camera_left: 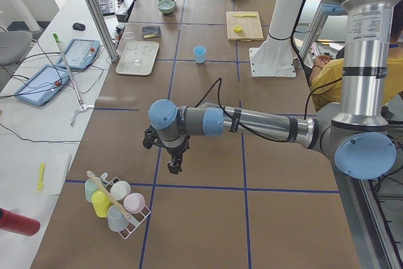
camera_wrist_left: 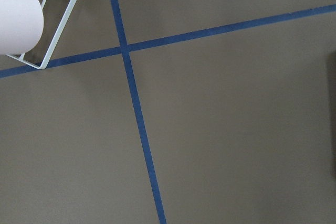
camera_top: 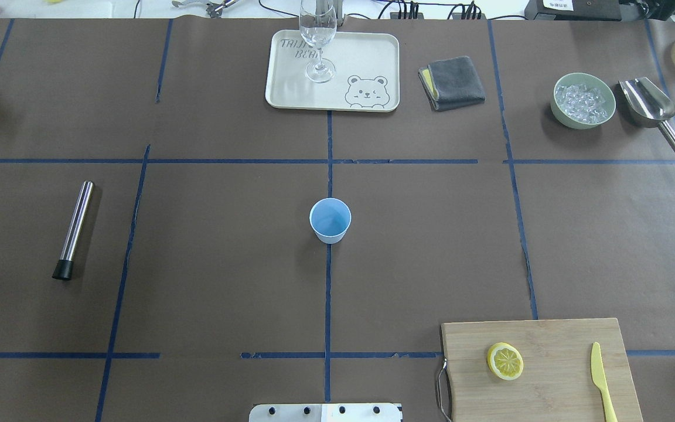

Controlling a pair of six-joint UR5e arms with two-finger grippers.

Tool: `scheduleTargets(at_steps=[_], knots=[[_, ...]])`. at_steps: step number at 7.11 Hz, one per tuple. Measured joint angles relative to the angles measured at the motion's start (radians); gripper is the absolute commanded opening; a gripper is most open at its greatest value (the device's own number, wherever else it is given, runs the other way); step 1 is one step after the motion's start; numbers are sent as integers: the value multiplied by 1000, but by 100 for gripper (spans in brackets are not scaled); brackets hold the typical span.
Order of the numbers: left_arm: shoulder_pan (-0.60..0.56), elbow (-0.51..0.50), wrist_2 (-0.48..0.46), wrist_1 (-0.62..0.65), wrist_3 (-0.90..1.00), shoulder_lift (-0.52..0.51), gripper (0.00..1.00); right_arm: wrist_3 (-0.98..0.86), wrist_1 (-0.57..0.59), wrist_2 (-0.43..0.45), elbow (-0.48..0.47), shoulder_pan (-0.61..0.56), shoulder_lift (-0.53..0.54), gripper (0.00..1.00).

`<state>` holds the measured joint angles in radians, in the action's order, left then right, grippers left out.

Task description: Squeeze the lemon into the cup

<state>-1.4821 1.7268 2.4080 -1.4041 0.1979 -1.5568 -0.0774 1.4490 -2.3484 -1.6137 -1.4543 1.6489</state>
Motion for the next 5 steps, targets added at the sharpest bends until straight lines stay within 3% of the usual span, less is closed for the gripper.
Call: scheduleTargets(at_steps=[5], knots=[[1,50,-8,2,11,-1,100,0,-75,-28,41,3,10,100]])
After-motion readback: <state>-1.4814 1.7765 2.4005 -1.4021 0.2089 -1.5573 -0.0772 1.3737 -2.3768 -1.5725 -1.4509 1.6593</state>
